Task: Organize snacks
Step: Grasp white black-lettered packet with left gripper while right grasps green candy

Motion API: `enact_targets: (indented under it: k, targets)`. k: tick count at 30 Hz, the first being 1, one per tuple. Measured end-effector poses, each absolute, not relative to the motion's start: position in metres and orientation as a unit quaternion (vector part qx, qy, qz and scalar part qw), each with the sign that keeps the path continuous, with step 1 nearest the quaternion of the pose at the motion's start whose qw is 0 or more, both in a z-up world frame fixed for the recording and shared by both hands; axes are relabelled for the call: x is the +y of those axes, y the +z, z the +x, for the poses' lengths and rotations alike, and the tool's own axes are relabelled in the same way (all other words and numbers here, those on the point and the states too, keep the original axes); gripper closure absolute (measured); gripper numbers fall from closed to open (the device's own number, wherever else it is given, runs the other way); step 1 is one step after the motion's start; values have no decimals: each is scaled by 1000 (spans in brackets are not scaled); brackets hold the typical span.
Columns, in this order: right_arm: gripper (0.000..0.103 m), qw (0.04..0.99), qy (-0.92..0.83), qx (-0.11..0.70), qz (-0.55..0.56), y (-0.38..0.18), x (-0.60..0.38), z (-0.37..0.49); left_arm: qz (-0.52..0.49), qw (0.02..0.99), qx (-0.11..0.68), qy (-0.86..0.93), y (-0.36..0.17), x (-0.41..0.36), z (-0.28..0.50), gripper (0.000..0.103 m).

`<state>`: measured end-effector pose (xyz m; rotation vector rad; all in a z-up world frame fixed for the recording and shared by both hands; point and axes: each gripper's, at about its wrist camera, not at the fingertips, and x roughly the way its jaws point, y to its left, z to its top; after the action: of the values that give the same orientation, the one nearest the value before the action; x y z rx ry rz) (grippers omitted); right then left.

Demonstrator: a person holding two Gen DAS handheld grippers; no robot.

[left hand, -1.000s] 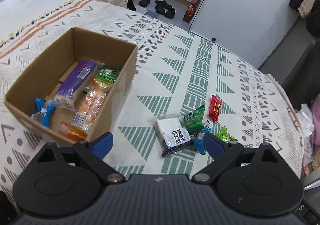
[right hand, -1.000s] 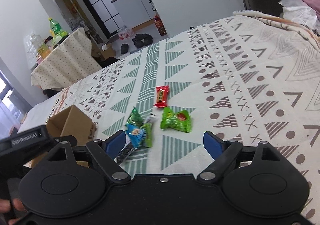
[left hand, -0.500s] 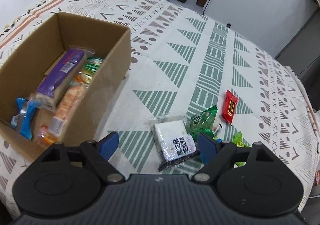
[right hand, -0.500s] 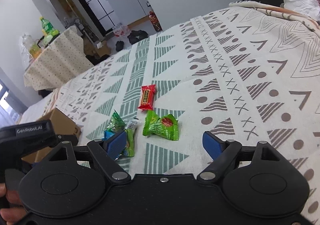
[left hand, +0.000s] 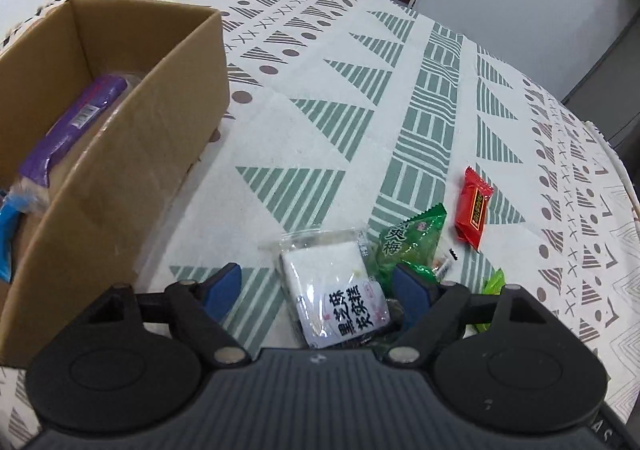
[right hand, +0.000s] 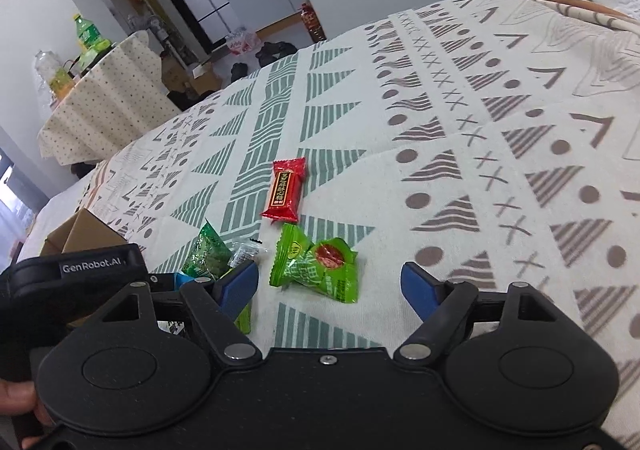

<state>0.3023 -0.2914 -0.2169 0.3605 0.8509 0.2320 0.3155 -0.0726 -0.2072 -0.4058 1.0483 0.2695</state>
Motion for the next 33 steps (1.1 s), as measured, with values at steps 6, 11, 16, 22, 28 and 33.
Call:
enact_targets:
  k: [6, 11, 16, 22, 28, 33]
  targets:
    - [25, 890, 120, 412, 153, -222, -283, 312, -192, 829, 510, 125, -220, -76, 319, 20]
    - [26, 891, 121, 416, 134, -228, -277, 315, -190, 829, 509, 131, -221, -73, 317, 27]
    - [30, 894, 124, 412, 125, -227, -275, 318, -186, 831, 507, 134, -216, -74, 313, 51]
    - [40, 897, 127, 410, 104, -231, -271, 320, -196, 827, 512, 124, -213, -73, 309, 56]
    - [60, 893, 132, 419, 94, -227, -272, 297, -204, 822, 521, 108, -209, -75, 294, 57]
    - [64, 892, 115, 420, 124, -208, -286, 281, -203, 827, 518, 86, -190, -79, 285, 58]
